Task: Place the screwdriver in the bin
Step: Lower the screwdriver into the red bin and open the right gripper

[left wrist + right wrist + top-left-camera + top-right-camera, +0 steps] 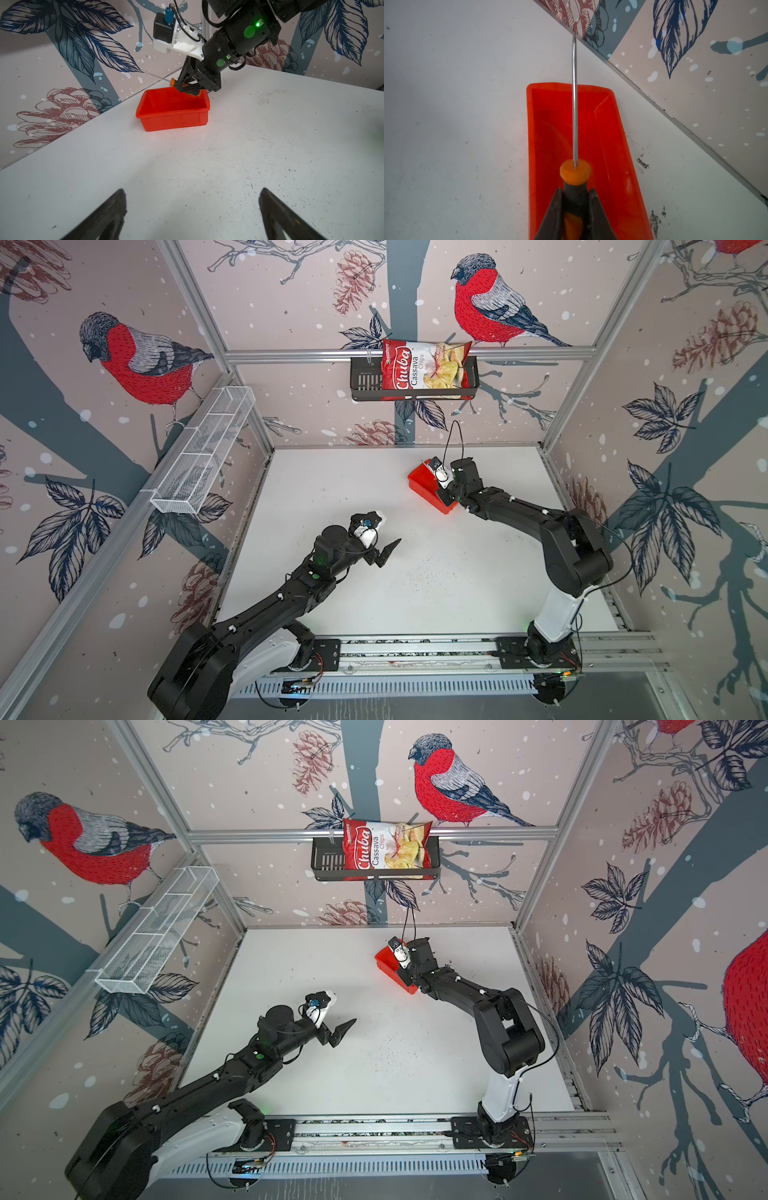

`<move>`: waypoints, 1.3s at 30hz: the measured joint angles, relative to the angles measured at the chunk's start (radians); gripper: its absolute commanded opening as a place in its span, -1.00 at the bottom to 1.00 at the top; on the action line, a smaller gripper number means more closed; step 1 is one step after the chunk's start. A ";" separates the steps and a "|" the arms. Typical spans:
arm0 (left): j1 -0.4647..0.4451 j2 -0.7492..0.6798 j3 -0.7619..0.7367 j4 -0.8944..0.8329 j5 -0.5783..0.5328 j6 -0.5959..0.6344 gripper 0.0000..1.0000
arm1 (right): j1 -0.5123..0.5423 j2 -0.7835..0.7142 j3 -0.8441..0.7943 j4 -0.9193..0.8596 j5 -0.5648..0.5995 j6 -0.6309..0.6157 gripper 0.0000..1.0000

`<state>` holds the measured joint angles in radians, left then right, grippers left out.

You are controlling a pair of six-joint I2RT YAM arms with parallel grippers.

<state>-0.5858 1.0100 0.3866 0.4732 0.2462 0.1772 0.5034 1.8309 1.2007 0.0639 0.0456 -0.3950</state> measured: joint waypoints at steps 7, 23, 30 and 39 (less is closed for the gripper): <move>0.000 -0.003 0.000 -0.014 -0.011 0.007 0.96 | -0.026 0.080 0.059 -0.043 -0.029 -0.004 -0.74; 0.000 -0.039 -0.003 -0.018 -0.014 0.007 0.96 | -0.045 0.239 0.173 -0.121 -0.056 -0.026 -0.67; -0.001 -0.050 -0.005 -0.027 -0.018 0.006 0.96 | -0.047 0.264 0.198 -0.108 -0.059 -0.026 -0.59; -0.001 -0.060 -0.004 -0.051 -0.030 0.007 0.96 | -0.048 0.235 0.187 -0.125 -0.051 -0.029 -0.17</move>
<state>-0.5869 0.9501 0.3828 0.4225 0.2161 0.1844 0.4549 2.0663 1.3872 -0.0612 -0.0051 -0.4240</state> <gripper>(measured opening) 0.979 0.371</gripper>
